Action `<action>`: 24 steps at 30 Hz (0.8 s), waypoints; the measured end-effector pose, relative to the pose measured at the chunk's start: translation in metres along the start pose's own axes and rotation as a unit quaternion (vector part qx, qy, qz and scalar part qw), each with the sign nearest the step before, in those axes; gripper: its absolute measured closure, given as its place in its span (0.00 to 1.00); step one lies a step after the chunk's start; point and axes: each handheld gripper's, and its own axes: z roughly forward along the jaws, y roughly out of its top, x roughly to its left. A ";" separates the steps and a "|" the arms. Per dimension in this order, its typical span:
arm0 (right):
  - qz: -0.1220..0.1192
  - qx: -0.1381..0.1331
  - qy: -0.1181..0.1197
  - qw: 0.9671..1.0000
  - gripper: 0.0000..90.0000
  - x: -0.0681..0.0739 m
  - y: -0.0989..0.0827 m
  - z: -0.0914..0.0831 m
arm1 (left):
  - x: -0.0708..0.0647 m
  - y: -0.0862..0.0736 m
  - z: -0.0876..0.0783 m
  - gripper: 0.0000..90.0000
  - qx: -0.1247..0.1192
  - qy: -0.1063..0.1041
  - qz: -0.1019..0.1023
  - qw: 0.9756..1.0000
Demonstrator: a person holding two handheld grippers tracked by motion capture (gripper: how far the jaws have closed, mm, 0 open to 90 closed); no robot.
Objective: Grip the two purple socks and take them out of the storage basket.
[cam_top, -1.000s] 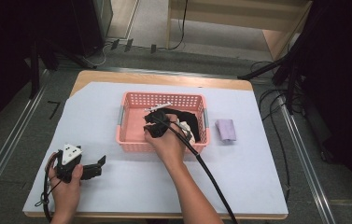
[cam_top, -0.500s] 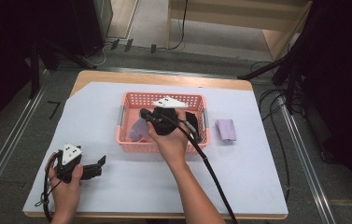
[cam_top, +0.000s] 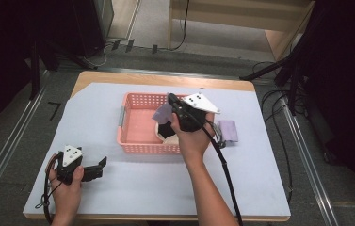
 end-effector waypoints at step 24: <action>0.034 -0.048 -0.152 0.987 0.99 -0.116 -0.002 -0.088 | 0.000 0.000 0.000 0.04 -0.004 0.005 0.006 1.000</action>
